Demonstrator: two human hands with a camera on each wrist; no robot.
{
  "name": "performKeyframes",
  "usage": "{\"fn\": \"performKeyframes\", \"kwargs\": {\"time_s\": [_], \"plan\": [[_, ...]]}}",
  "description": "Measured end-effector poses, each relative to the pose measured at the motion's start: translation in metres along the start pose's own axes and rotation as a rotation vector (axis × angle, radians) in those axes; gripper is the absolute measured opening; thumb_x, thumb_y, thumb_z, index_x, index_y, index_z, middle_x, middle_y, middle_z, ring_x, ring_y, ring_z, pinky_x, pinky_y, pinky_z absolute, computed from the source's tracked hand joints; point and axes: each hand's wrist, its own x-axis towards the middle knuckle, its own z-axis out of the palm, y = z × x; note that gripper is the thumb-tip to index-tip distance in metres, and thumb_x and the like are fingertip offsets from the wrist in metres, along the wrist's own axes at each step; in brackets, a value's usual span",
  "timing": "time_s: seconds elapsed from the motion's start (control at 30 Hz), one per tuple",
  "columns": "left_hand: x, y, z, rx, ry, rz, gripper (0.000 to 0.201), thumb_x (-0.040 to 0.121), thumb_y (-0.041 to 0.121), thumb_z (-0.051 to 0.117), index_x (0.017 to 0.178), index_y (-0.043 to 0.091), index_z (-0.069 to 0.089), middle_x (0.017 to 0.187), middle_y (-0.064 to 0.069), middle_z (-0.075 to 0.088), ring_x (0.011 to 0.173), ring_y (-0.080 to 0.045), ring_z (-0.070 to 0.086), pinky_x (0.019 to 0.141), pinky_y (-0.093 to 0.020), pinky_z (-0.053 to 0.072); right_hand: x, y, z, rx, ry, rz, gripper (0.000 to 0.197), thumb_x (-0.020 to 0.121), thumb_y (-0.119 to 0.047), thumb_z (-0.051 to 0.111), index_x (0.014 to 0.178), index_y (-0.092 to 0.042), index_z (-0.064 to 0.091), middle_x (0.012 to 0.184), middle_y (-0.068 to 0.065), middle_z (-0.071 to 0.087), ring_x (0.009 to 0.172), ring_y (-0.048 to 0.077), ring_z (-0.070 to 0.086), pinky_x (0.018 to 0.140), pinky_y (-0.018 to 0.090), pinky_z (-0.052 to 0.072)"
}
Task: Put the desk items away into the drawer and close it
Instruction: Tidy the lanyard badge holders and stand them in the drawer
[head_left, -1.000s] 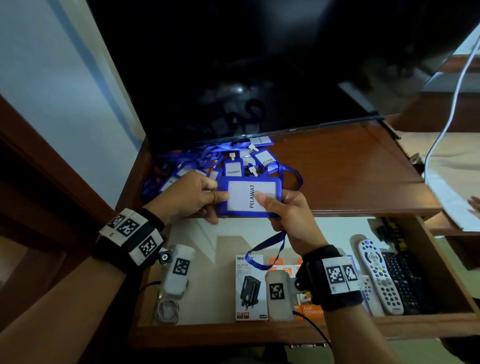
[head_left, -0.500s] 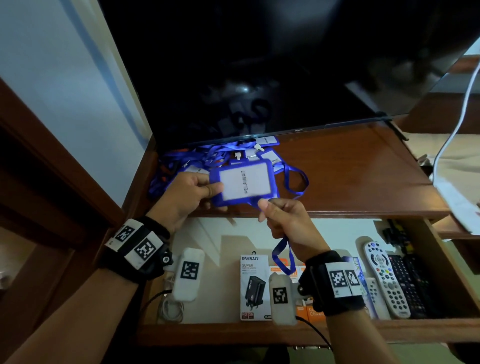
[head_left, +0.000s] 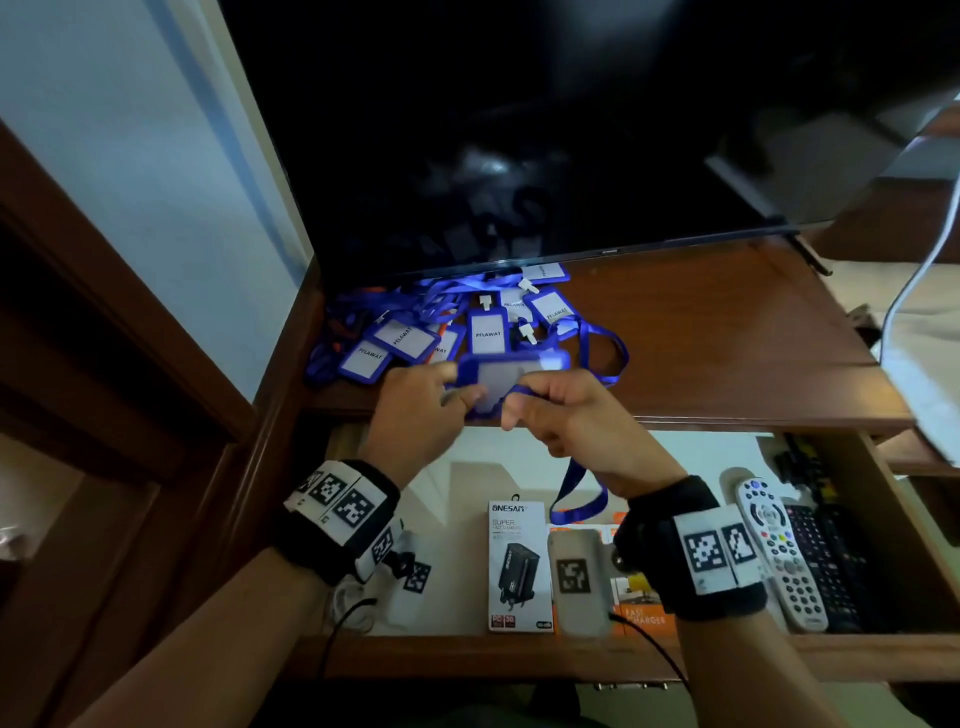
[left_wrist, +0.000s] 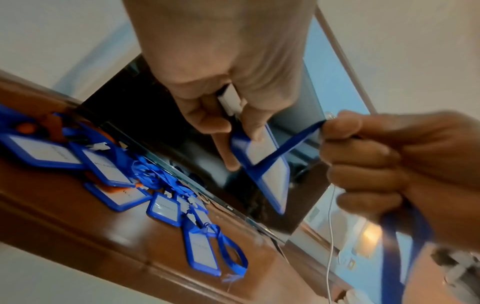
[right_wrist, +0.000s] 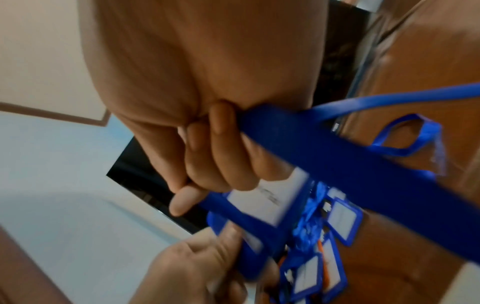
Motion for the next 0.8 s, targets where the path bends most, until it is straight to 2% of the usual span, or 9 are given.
{"fn": "performKeyframes", "kwargs": {"time_s": [0.07, 0.17, 0.27, 0.33, 0.43, 0.5, 0.63, 0.73, 0.8], "plan": [[-0.003, 0.000, -0.001, 0.030, -0.193, 0.063, 0.004, 0.085, 0.021, 0.069, 0.086, 0.018, 0.071, 0.065, 0.007, 0.063, 0.054, 0.009, 0.052, 0.055, -0.007, 0.035, 0.003, -0.003, -0.007, -0.106, 0.029, -0.023, 0.023, 0.093, -0.012, 0.057, 0.071, -0.007, 0.064, 0.041, -0.013, 0.039, 0.040, 0.002, 0.032, 0.045, 0.011, 0.027], [-0.001, -0.004, -0.010, 0.000, -0.390, 0.080, 0.006, 0.084, 0.014, 0.070, 0.088, 0.010, 0.072, 0.072, 0.005, 0.068, 0.060, 0.006, 0.059, 0.058, -0.008, 0.041, 0.007, -0.001, -0.018, -0.284, 0.052, -0.054, 0.027, 0.091, -0.021, 0.061, 0.066, -0.013, 0.063, 0.049, -0.010, 0.051, 0.046, 0.002, 0.043, 0.052, 0.017, 0.036], [-0.002, -0.006, -0.021, -0.229, -0.577, -0.012, 0.006, 0.085, 0.006, 0.066, 0.090, 0.006, 0.070, 0.083, -0.001, 0.071, 0.079, -0.012, 0.068, 0.069, -0.027, 0.054, 0.001, 0.012, -0.023, -0.275, 0.025, -0.045, 0.028, 0.091, -0.019, 0.061, 0.064, -0.012, 0.062, 0.054, -0.001, 0.050, 0.047, 0.005, 0.041, 0.051, 0.016, 0.034], [-0.008, -0.006, -0.024, -0.458, -0.645, -0.066, 0.010, 0.086, 0.002, 0.063, 0.094, 0.007, 0.067, 0.090, -0.005, 0.071, 0.085, -0.024, 0.069, 0.067, -0.029, 0.057, -0.004, 0.029, -0.021, -0.057, -0.006, -0.006, 0.032, 0.091, -0.023, 0.062, 0.061, -0.010, 0.059, 0.055, 0.007, 0.047, 0.050, 0.015, 0.042, 0.048, 0.020, 0.032], [-0.013, -0.007, -0.020, -0.677, -0.587, -0.046, 0.013, 0.081, 0.011, 0.062, 0.092, 0.008, 0.067, 0.086, -0.008, 0.072, 0.074, -0.025, 0.067, 0.058, -0.025, 0.054, -0.005, 0.051, -0.012, 0.210, 0.044, 0.036, 0.034, 0.070, -0.044, 0.074, 0.061, -0.012, 0.067, 0.057, 0.010, 0.057, 0.056, 0.023, 0.050, 0.051, 0.024, 0.037], [-0.015, -0.004, -0.013, -0.767, -0.516, -0.064, 0.016, 0.080, 0.012, 0.063, 0.093, 0.003, 0.066, 0.082, -0.006, 0.073, 0.067, -0.019, 0.067, 0.055, -0.023, 0.052, -0.004, 0.057, -0.005, 0.274, 0.135, 0.007, 0.010, 0.054, -0.032, 0.076, 0.059, -0.023, 0.073, 0.051, -0.003, 0.062, 0.050, 0.009, 0.057, 0.049, 0.021, 0.043], [-0.010, 0.001, 0.001, -0.872, -0.254, -0.178, 0.010, 0.087, 0.005, 0.058, 0.091, 0.006, 0.067, 0.081, -0.001, 0.074, 0.067, -0.018, 0.067, 0.055, -0.026, 0.055, 0.005, 0.065, 0.012, 0.335, 0.203, 0.110, 0.014, 0.068, -0.006, 0.048, 0.054, -0.012, 0.049, 0.045, -0.002, 0.036, 0.036, 0.006, 0.029, 0.039, 0.019, 0.028], [-0.007, 0.003, 0.009, -0.782, -0.068, -0.250, 0.014, 0.091, 0.000, 0.054, 0.093, 0.004, 0.068, 0.075, -0.002, 0.073, 0.057, -0.014, 0.066, 0.054, -0.024, 0.053, 0.013, 0.074, 0.019, 0.333, 0.198, 0.165, 0.036, 0.097, -0.008, 0.046, 0.062, -0.009, 0.036, 0.046, -0.002, 0.026, 0.036, 0.005, 0.021, 0.037, 0.017, 0.019], [-0.008, 0.003, 0.014, -0.765, 0.026, -0.302, 0.014, 0.091, -0.001, 0.055, 0.098, -0.004, 0.066, 0.076, -0.010, 0.068, 0.051, -0.011, 0.065, 0.048, -0.015, 0.046, 0.012, 0.075, 0.025, 0.272, 0.169, 0.154, 0.041, 0.101, -0.014, 0.041, 0.060, -0.009, 0.038, 0.043, -0.007, 0.028, 0.036, 0.005, 0.021, 0.038, 0.018, 0.018]]}}
